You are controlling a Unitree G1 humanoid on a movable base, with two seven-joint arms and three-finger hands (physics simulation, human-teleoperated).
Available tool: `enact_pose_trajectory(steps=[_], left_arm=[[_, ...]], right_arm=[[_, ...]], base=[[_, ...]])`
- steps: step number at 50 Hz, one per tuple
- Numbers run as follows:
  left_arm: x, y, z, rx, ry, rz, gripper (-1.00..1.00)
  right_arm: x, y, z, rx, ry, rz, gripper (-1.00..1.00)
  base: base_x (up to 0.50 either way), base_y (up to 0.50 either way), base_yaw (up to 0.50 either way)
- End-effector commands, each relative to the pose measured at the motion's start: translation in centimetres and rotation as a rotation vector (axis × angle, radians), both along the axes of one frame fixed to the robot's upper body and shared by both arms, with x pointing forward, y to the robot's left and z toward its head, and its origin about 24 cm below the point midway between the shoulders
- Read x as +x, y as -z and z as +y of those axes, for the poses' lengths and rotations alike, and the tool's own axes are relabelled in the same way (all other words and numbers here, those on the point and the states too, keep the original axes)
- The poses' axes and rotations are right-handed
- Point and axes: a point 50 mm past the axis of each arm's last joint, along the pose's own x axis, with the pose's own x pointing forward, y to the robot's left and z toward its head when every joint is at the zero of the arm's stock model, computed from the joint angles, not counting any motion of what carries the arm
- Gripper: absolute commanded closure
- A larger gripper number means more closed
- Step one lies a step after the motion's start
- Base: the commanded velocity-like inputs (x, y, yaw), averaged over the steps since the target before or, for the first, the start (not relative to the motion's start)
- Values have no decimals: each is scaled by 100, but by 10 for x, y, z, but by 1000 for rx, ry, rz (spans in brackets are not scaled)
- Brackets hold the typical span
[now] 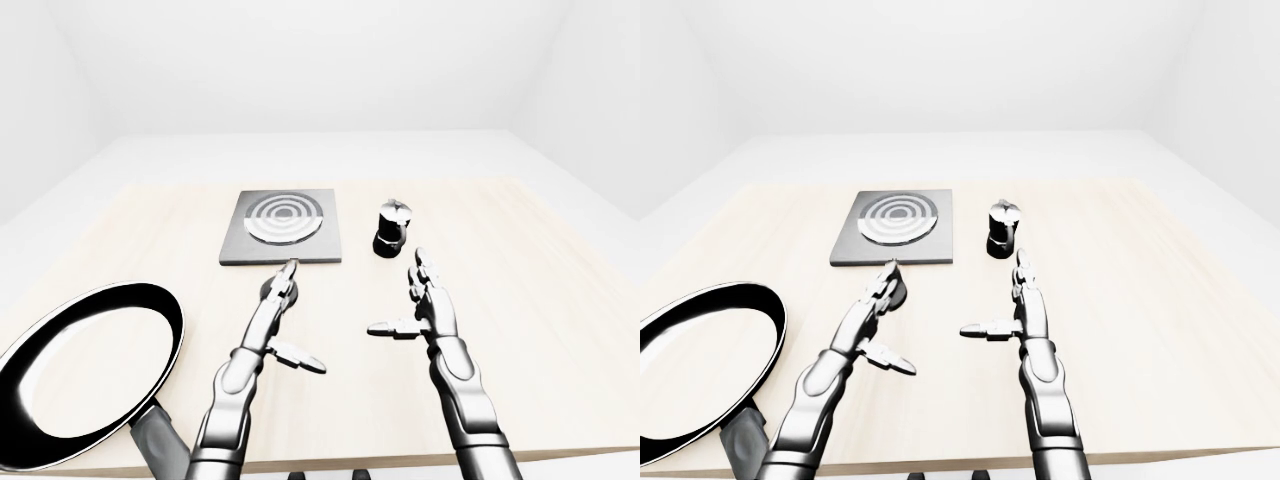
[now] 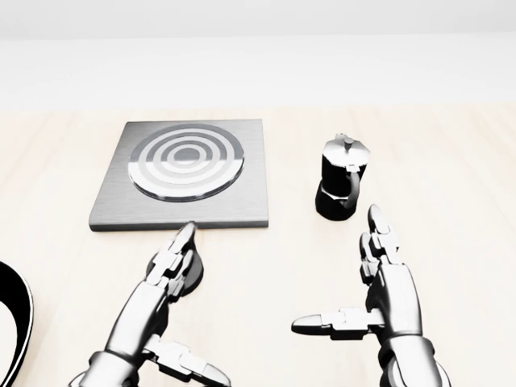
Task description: Turn on the stove.
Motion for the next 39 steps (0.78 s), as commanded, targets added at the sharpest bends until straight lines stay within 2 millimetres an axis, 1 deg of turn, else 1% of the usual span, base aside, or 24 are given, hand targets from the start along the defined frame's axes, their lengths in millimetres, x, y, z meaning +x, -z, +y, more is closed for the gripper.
enact_pose_trajectory(steps=[1, 2, 3, 4, 5, 7, 11, 12, 18, 19, 21, 25, 26, 32, 33, 34, 39], left_arm=[[-2, -41, 11, -56, -107, -190, -100], [-2, -49, 15, -67, -132, -229, -100], [-6, -67, 19, -77, -155, -305, -100], [-9, -76, 22, -85, -181, -346, -100], [-14, -89, 28, -101, -213, -408, -100], [-20, -101, 32, -105, -245, -463, -100], [-29, -115, 37, -122, -284, -529, -100], [-33, -121, 39, -132, -292, -557, -100], [-41, -138, 46, -155, -333, -641, -100], [-44, -146, 50, -164, -353, -678, -100], [-46, -153, 53, -171, -360, -716, -100], [-47, -160, 59, -180, -381, -750, -100], [-49, -165, 63, -189, -398, -775, -100], [-67, -189, 70, -219, -421, -911, -100], [-74, -198, 72, -231, -423, -960, -100], [-77, -201, 73, -234, -427, -979, -100], [-90, -218, 78, -260, -442, -1018, -100]], right_arm=[[0, 0, 0, -3, -5, 0, -100], [0, 1, 0, -3, -5, 0, -100], [-1, 1, 1, -3, -6, 1, -100], [-1, 1, 1, -3, -6, 1, -100], [-1, 1, 1, -3, -6, 1, -100], [-1, 1, 1, -3, -6, 2, -100], [-1, 2, 1, -5, -7, 3, -100], [-1, 2, 2, -5, -8, 4, -100], [-1, 2, 2, -6, -9, 4, -100], [0, 2, 2, -6, -9, 5, -100], [0, 2, 2, -6, -9, 5, -100], [0, 3, 2, -6, -9, 5, -100], [0, 3, 2, -6, -8, 6, -100], [0, 3, 2, -5, -5, 8, -100], [0, 3, 2, -4, -3, 9, -100], [1, 3, 1, -3, -2, 10, -100], [1, 3, 1, -1, 0, 13, -100]], base=[[0, 0, 0], [0, 0, 0], [0, 0, 0], [0, 0, 0], [0, 0, 0], [0, 0, 0], [0, 0, 0], [0, 0, 0], [0, 0, 0], [0, 0, 0], [0, 0, 0], [0, 0, 0], [0, 0, 0], [0, 0, 0], [0, 0, 0], [0, 0, 0], [0, 0, 0]])
